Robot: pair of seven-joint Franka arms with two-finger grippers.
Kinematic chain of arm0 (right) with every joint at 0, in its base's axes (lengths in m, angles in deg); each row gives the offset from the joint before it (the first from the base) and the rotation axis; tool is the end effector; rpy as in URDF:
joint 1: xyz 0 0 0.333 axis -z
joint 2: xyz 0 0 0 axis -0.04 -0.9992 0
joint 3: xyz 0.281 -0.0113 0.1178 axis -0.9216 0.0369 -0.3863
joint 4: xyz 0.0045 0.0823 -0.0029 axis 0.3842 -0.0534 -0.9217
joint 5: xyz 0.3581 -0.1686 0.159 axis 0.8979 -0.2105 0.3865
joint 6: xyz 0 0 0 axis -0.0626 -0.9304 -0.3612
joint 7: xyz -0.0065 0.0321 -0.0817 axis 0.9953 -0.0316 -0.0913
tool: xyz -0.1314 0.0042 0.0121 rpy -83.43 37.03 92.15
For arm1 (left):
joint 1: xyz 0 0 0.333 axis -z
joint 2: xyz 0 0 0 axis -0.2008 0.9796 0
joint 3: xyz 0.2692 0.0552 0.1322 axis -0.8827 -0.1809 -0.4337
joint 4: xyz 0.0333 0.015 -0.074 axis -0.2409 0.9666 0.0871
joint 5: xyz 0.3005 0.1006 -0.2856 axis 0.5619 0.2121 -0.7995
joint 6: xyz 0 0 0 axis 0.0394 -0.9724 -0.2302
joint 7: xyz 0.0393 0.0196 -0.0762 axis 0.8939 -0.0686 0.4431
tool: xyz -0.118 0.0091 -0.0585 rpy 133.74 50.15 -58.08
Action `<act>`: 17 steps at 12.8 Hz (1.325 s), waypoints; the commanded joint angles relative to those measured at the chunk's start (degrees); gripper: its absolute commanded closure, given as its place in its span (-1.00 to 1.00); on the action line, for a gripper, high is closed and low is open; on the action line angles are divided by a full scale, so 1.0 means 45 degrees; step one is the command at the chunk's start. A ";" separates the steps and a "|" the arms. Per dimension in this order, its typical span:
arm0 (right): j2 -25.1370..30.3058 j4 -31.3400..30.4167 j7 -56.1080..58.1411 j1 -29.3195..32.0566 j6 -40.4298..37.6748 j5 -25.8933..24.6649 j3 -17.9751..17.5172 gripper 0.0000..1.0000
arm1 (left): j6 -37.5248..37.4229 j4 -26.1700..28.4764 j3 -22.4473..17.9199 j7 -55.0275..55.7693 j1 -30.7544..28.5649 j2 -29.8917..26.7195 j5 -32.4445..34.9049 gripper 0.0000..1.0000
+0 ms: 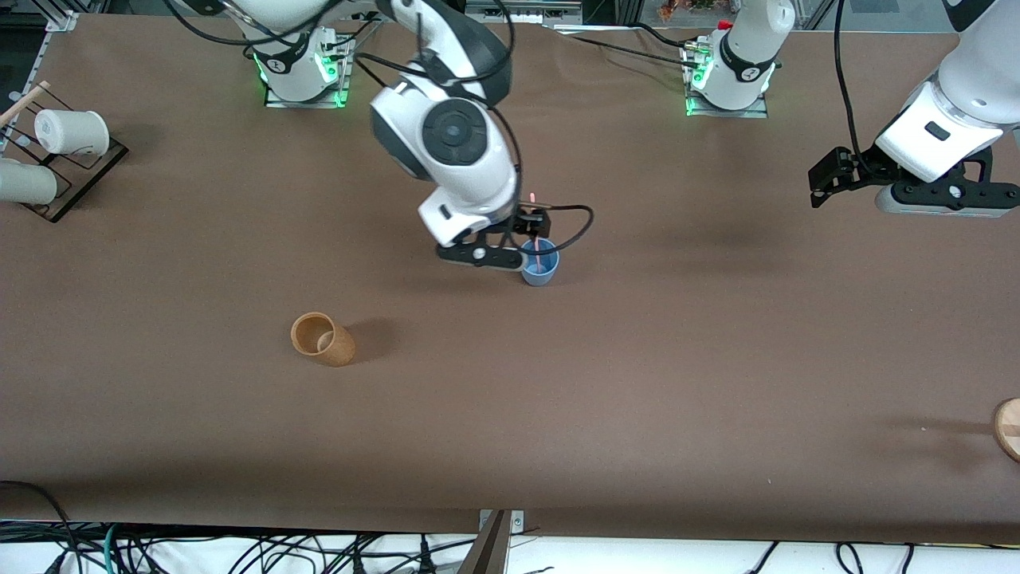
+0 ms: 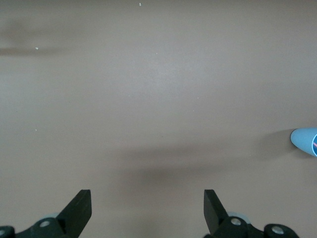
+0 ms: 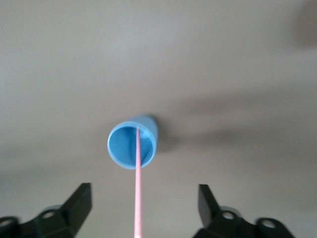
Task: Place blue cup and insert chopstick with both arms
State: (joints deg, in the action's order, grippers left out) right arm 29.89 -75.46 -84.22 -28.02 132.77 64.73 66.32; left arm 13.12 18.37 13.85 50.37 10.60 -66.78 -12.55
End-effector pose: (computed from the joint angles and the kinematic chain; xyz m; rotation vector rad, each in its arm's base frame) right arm 0.5736 0.5033 0.4036 -3.0027 0.2344 0.1358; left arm 0.5779 -0.0720 0.5548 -3.1065 0.0830 -0.0149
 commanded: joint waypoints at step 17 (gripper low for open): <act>0.7448 -0.5347 1.1691 0.5502 -0.3597 0.1415 0.2981 -1.00 | -0.0313 -0.0351 0.0029 -0.0354 0.0024 0.0200 -0.0326 -1.00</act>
State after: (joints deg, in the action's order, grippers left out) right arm 60.85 -96.25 -33.64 -3.57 116.15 70.36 78.95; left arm 13.06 18.32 14.01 50.05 10.70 -66.48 -12.56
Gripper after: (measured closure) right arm 0.000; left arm 0.000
